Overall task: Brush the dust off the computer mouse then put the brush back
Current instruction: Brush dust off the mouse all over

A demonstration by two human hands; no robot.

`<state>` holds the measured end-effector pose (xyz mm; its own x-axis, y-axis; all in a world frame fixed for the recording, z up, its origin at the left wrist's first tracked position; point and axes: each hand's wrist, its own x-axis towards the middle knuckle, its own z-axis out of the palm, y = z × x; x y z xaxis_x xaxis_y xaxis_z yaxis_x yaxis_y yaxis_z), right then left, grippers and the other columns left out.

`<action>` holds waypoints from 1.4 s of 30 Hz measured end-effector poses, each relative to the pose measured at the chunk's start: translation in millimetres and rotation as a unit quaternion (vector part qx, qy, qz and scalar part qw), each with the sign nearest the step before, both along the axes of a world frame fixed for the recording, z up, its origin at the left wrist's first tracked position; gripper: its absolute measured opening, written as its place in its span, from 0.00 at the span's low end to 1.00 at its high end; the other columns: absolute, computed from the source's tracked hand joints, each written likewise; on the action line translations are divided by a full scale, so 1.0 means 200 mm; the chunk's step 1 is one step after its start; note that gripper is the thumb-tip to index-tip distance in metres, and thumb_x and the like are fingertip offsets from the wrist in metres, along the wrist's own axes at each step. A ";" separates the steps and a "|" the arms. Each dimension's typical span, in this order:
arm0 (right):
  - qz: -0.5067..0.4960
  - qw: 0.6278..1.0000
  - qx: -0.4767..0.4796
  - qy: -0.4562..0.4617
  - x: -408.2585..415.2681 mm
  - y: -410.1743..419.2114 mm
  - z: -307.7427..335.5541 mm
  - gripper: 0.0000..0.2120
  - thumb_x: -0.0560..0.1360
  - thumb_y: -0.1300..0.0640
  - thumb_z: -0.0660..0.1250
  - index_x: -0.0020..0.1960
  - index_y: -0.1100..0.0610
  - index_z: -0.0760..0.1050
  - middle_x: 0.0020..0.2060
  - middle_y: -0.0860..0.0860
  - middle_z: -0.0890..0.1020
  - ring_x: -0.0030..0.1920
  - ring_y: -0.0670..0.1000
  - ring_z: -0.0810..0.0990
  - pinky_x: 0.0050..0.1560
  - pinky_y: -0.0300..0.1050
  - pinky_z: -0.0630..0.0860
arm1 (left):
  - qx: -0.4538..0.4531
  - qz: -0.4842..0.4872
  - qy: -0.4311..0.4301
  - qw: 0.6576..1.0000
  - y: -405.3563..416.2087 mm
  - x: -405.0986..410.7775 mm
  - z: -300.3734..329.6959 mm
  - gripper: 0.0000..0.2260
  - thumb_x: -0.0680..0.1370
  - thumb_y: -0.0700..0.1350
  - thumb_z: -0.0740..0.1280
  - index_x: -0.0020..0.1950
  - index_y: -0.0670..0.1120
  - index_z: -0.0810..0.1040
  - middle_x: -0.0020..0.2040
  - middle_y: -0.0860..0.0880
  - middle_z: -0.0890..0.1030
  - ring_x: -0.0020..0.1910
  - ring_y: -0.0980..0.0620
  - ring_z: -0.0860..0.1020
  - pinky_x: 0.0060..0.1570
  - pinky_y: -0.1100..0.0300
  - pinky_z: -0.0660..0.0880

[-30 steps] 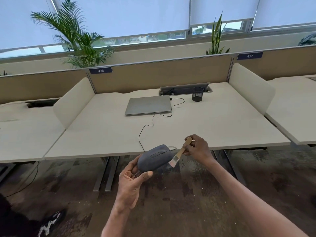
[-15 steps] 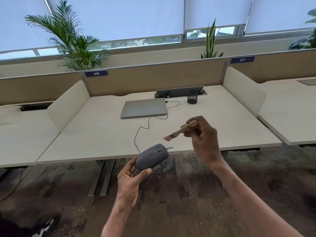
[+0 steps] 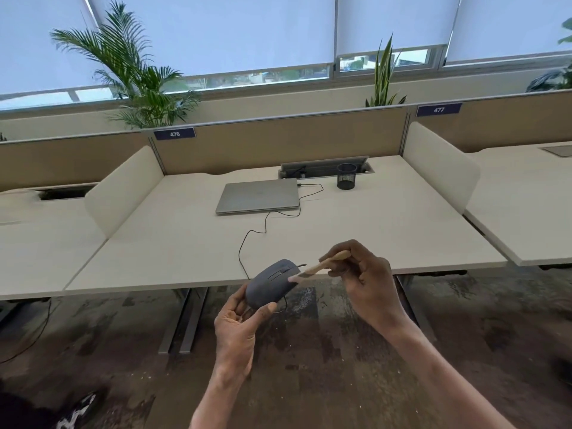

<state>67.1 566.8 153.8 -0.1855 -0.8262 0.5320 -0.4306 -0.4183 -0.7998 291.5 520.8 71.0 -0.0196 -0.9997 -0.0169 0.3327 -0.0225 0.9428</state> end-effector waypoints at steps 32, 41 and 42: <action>-0.054 0.995 0.060 0.060 -0.76 0.05 0.05 0.10 0.76 0.68 0.70 0.50 0.54 0.79 0.41 0.47 0.85 0.40 0.46 0.83 0.38 0.41 0.79 | -0.050 0.262 -0.167 0.949 0.23 -0.82 0.09 0.31 0.58 0.53 0.83 0.55 0.48 0.75 0.50 0.45 0.84 0.47 0.51 0.86 0.47 0.59 0.84; -0.090 0.992 0.047 0.072 -0.86 -0.19 0.10 0.11 0.75 0.68 0.70 0.51 0.54 0.80 0.41 0.46 0.85 0.39 0.43 0.82 0.39 0.32 0.76 | -0.056 0.270 -0.162 0.947 -0.08 -0.97 0.10 0.31 0.59 0.54 0.82 0.56 0.47 0.74 0.51 0.42 0.84 0.46 0.49 0.86 0.46 0.58 0.84; -0.094 0.992 0.051 0.073 -0.87 -0.24 0.11 0.11 0.75 0.69 0.70 0.51 0.54 0.80 0.41 0.47 0.85 0.40 0.43 0.83 0.39 0.32 0.77 | -0.058 0.264 -0.158 0.950 -0.14 -0.99 0.10 0.30 0.60 0.51 0.83 0.56 0.46 0.74 0.52 0.41 0.84 0.46 0.49 0.85 0.43 0.63 0.83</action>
